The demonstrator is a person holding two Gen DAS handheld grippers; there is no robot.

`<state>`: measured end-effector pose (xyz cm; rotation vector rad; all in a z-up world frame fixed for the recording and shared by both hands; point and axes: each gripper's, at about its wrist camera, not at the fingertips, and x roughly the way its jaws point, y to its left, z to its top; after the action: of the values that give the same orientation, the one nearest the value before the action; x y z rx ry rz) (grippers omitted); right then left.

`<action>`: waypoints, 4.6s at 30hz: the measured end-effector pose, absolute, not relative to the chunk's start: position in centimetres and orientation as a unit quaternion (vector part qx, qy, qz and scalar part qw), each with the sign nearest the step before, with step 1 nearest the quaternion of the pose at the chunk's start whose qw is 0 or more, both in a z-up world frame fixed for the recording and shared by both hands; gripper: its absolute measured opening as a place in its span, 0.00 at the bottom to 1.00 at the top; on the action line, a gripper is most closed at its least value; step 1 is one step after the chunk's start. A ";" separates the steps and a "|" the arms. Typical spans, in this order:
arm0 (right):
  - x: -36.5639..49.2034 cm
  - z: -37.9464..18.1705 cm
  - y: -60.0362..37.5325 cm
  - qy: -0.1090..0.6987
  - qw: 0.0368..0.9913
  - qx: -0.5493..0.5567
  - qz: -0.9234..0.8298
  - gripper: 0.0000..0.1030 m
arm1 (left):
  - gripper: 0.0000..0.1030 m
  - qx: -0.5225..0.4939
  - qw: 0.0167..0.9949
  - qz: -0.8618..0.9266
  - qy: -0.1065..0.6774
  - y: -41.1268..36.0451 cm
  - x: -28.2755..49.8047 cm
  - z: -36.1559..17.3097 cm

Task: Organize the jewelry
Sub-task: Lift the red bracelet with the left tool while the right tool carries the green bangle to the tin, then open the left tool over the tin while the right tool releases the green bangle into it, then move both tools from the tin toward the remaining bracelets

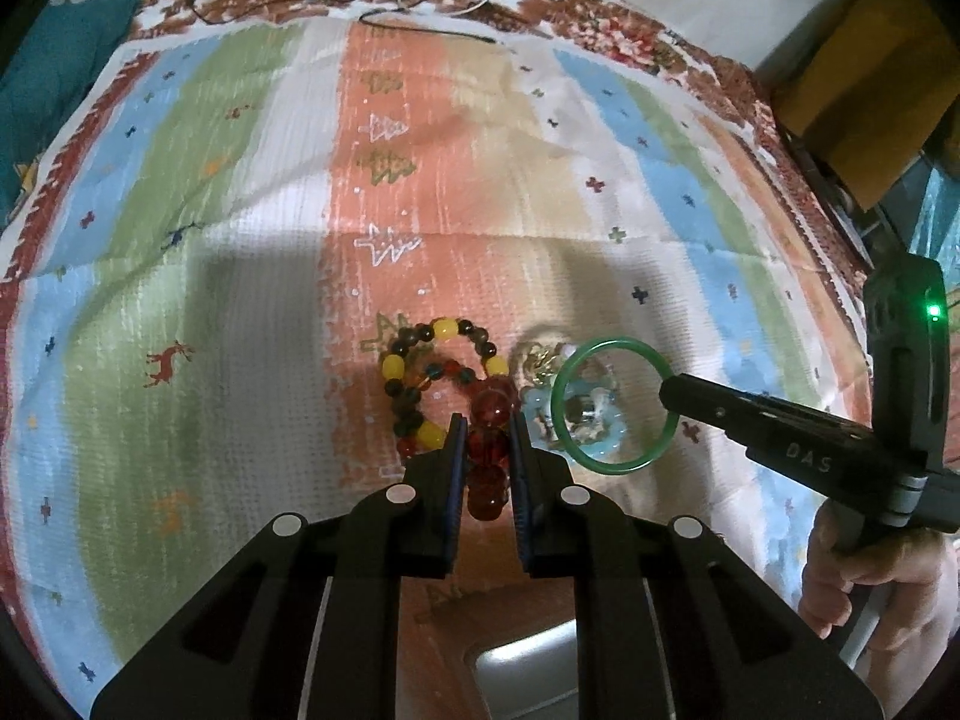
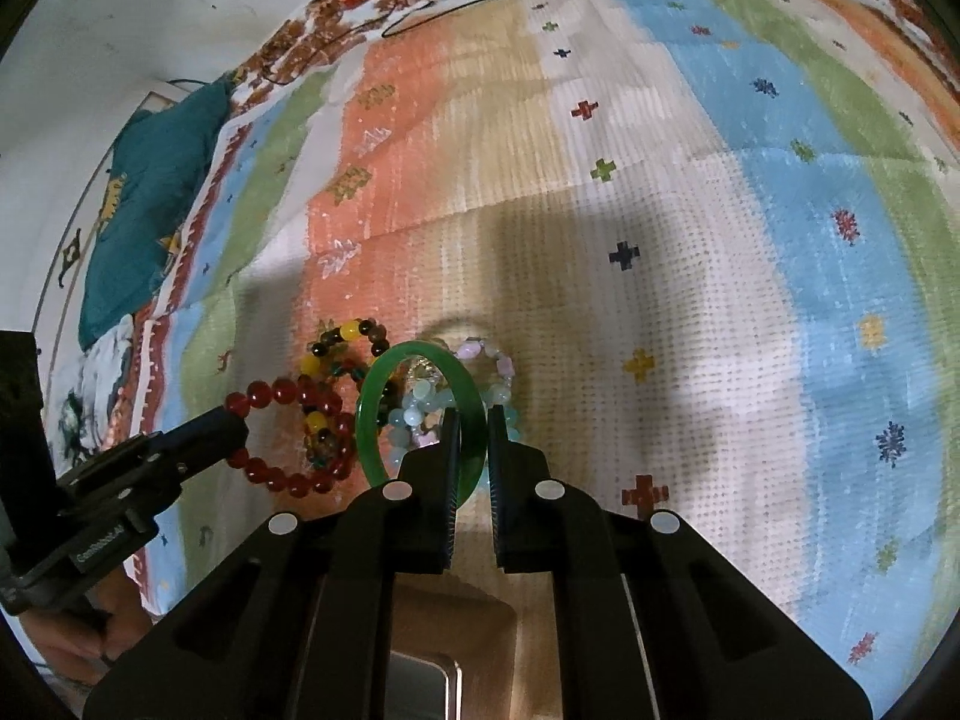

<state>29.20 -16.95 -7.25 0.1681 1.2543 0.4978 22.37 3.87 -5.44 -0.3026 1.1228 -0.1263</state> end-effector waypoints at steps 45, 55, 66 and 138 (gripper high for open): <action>18.9 0.4 -17.6 0.476 0.832 -0.005 0.286 0.10 | 0.13 -0.136 0.882 -0.080 0.444 2.0 12.8 1.5; 16.7 -0.1 -17.8 0.480 0.826 -0.015 0.295 0.10 | 0.13 -0.132 0.878 -0.085 0.453 0.9 10.8 0.5; 16.2 -1.2 -17.6 0.508 0.802 0.001 0.314 0.11 | 0.21 -0.124 0.863 -0.071 0.484 0.2 10.8 -1.0; 28.4 -6.7 -16.0 0.558 0.808 -0.020 0.190 0.80 | 0.77 -0.127 0.840 0.030 0.527 6.6 22.6 -7.3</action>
<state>28.41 -15.99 -6.72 -0.0423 1.1925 0.4066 22.56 6.60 -7.30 -0.2694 1.1139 0.0631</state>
